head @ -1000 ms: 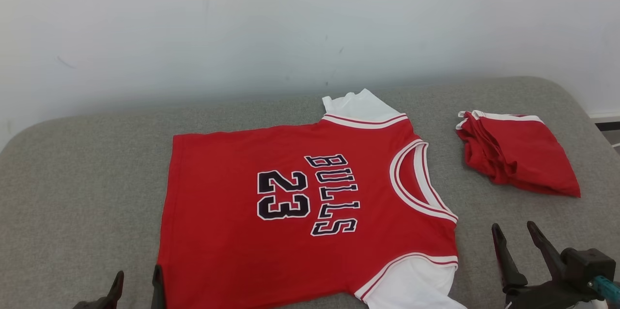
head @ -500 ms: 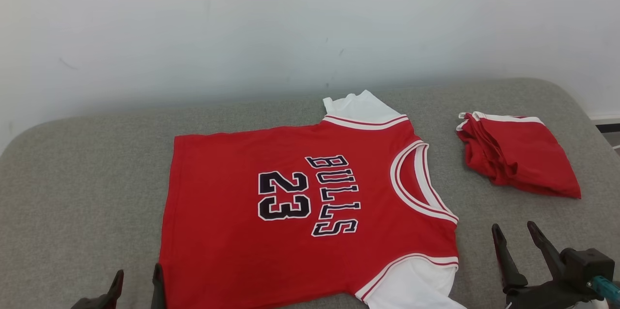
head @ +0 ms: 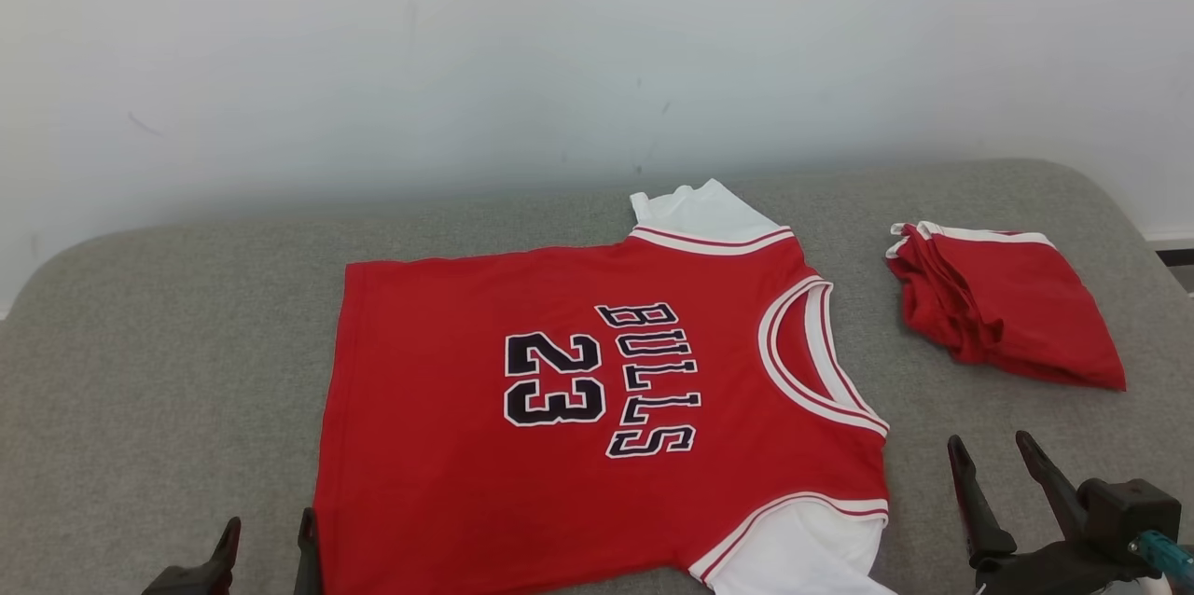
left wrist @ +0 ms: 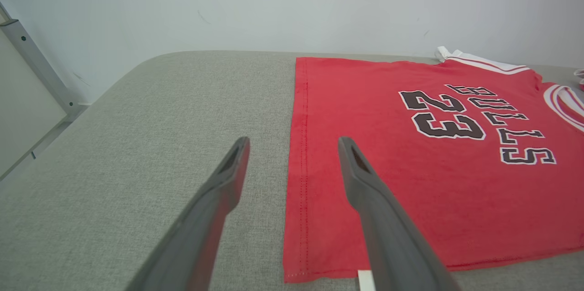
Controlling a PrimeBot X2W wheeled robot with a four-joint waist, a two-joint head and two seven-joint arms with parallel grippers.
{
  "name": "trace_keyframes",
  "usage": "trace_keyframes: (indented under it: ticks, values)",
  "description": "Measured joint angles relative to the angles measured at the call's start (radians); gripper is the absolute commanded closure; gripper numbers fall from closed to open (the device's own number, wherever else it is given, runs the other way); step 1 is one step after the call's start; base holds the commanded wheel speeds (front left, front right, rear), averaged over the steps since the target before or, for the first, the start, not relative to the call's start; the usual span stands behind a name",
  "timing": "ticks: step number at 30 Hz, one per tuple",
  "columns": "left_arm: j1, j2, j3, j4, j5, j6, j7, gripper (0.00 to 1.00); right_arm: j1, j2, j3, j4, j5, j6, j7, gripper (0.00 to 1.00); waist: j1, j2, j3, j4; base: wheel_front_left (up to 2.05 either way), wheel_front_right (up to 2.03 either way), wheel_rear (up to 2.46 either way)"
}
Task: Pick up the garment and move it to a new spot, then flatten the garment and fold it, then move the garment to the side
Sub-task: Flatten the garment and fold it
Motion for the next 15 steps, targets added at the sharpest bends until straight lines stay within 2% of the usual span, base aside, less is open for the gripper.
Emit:
trace_keyframes:
  ticks: [15]
  values:
    - [0.003, -0.005, 0.005, -0.027, 0.002, 0.0, 0.02, 0.0, 0.001, 0.004, -0.011, 0.005, 0.0, 0.0, 0.001, 0.0, 0.0, 0.0, -0.007, 0.017, 0.0, 0.0, 0.0]
